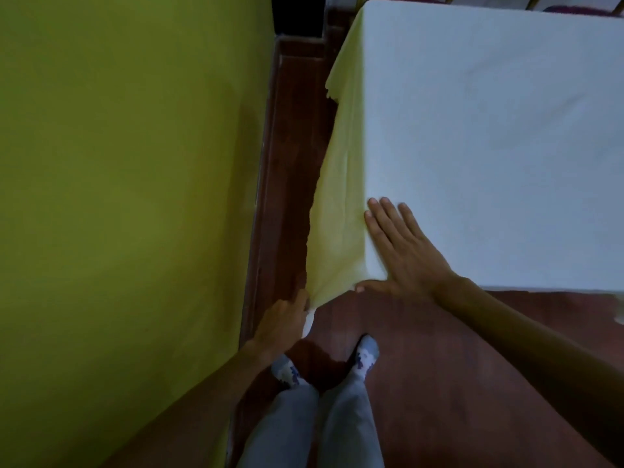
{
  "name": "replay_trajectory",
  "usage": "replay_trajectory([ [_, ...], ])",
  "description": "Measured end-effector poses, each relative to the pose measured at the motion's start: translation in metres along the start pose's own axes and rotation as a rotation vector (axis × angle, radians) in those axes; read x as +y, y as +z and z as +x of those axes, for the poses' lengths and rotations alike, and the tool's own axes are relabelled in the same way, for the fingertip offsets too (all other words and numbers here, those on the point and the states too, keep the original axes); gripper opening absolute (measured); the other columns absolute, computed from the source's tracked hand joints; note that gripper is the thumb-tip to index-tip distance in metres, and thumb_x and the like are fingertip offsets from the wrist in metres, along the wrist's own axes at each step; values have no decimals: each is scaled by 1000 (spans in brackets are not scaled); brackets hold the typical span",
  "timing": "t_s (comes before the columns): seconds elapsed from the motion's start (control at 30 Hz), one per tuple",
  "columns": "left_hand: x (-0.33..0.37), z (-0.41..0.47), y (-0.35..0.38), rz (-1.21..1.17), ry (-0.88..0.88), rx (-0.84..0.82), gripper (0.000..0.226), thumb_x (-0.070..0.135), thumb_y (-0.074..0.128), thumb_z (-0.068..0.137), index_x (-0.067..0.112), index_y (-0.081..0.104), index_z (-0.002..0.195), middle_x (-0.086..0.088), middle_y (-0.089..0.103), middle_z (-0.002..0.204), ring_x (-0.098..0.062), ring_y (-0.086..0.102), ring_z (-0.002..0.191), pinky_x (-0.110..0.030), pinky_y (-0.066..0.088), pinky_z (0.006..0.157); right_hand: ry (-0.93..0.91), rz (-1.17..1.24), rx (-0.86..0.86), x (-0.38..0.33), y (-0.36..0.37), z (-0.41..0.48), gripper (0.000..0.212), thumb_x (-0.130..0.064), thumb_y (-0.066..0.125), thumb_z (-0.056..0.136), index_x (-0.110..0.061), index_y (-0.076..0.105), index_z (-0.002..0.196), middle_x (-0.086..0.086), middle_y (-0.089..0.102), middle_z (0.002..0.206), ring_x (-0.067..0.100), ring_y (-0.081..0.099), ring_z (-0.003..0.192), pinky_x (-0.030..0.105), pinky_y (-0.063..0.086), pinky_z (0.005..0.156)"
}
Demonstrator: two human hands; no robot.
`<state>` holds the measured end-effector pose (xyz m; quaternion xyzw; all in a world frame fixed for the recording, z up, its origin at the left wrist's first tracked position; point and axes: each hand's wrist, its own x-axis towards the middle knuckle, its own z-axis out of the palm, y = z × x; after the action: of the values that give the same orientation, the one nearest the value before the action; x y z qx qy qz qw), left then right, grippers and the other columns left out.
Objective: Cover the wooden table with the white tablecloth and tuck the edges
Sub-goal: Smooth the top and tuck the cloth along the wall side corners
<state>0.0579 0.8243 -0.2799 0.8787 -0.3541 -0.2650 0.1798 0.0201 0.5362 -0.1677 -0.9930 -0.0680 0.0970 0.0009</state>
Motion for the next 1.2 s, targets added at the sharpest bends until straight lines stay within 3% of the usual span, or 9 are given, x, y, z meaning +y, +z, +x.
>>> replay_trajectory([
  [0.2, -17, 7, 2, 22, 20, 111, 20, 26, 70, 94, 9, 65, 83, -9, 65, 60, -26, 64, 50, -27, 42, 44, 5, -3, 3, -1, -2, -1, 130, -94, 35, 80, 4, 5, 160, 21, -3, 169, 35, -6, 158, 58, 9, 126],
  [0.33, -41, 23, -10, 70, 111, 176, 22, 25, 64, 93, 11, 68, 77, -6, 63, 56, -23, 60, 47, -33, 51, 42, 7, -11, 28, -2, -2, -1, 130, -94, 34, 80, 5, 7, 159, 22, -1, 169, 35, -4, 158, 58, 11, 126],
  [0.47, -65, 51, -16, 95, 284, 145, 27, 16, 49, 86, 13, 75, 89, -3, 72, 76, -21, 67, 66, -33, 56, 65, 32, -14, 40, -3, -1, 0, 128, -93, 33, 82, 5, 5, 159, 21, -4, 169, 34, -6, 158, 57, 12, 126],
  [0.63, -68, 90, -40, 260, 351, 135, 24, 17, 51, 86, 16, 73, 98, -4, 73, 101, -29, 65, 101, -44, 55, 88, 74, -14, 51, -8, 1, 1, 117, -85, 31, 89, 4, 5, 160, 21, -5, 169, 33, -7, 158, 56, 11, 126],
  [0.73, -58, 113, -48, 330, 313, 90, 24, 8, 59, 87, 17, 69, 108, -9, 67, 118, -34, 55, 122, -52, 46, 101, 107, -14, 87, -13, 7, 3, 108, -78, 29, 93, 5, 9, 159, 23, -1, 169, 37, -3, 158, 59, 12, 125],
  [0.83, -42, 141, -49, 389, 258, -31, 33, 12, 53, 95, 17, 61, 126, -13, 53, 139, -34, 38, 139, -50, 32, 114, 122, -34, 145, -14, 16, 4, 101, -71, 30, 95, 7, 15, 158, 26, 7, 167, 40, 4, 157, 61, 16, 123],
  [0.97, -23, 148, -32, 214, 143, 24, 57, 21, 49, 102, 10, 30, 154, -16, 23, 164, -33, 16, 153, -47, 18, 124, 111, -79, 191, -12, 21, 6, 98, -65, 41, 96, 9, 18, 157, 29, 13, 165, 43, 10, 155, 63, 21, 121],
  [1.1, 4, 93, -8, -100, 358, 233, 84, 6, 62, 80, 0, 23, 155, -20, 25, 163, -32, 21, 153, -48, 24, 123, 103, -97, 184, -14, 20, 5, 96, -64, 39, 98, 10, 18, 156, 31, 13, 165, 44, 11, 155, 64, 22, 120],
  [1.2, 42, 57, 14, -218, 381, 202, 92, 20, 66, 82, -2, 17, 157, -18, 15, 166, -28, 10, 156, -44, 18, 126, 114, -93, 164, -15, 17, 4, 95, -65, 31, 100, 11, 17, 156, 31, 11, 165, 45, 10, 155, 64, 22, 121],
])
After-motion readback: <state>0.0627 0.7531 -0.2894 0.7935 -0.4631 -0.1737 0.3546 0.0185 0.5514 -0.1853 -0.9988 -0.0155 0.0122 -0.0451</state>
